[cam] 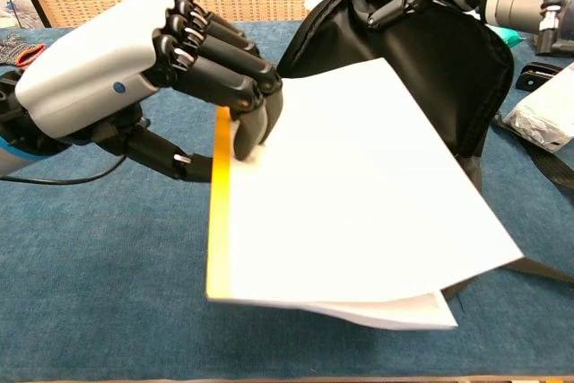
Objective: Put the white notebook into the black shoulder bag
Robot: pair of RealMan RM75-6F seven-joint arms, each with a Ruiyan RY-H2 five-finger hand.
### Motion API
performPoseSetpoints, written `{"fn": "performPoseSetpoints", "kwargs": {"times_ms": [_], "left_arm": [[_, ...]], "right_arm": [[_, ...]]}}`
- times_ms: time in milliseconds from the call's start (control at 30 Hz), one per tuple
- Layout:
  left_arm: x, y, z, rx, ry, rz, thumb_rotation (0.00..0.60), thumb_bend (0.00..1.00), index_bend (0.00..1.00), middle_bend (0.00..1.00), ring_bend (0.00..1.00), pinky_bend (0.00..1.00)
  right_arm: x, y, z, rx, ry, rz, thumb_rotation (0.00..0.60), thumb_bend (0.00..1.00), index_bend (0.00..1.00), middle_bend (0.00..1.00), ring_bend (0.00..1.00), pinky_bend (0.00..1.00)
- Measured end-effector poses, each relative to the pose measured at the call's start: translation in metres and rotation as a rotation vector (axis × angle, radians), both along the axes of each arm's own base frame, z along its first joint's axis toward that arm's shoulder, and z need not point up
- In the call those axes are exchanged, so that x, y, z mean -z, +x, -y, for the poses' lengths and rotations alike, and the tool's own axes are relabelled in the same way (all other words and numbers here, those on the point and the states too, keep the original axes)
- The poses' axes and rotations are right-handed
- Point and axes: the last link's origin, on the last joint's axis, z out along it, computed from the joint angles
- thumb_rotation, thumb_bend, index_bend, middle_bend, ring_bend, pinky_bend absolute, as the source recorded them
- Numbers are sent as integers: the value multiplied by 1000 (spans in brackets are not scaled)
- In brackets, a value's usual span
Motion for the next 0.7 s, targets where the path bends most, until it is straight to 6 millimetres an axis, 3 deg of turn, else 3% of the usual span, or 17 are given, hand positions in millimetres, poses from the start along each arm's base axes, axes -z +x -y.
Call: {"fn": "performPoseSetpoints", "kwargs": {"times_ms": [300,700], "left_arm": [[11,14,-6,52,33,-23,600,550,796,598,621,717],[41,28,-9,68,54,-120,600,550,795,598,617,717]], "right_arm": [[-8,-1,4,23,3,24,600,803,569,576,475,723],[-18,2,4,41,29,43,600,801,572,580,480,727]]}}
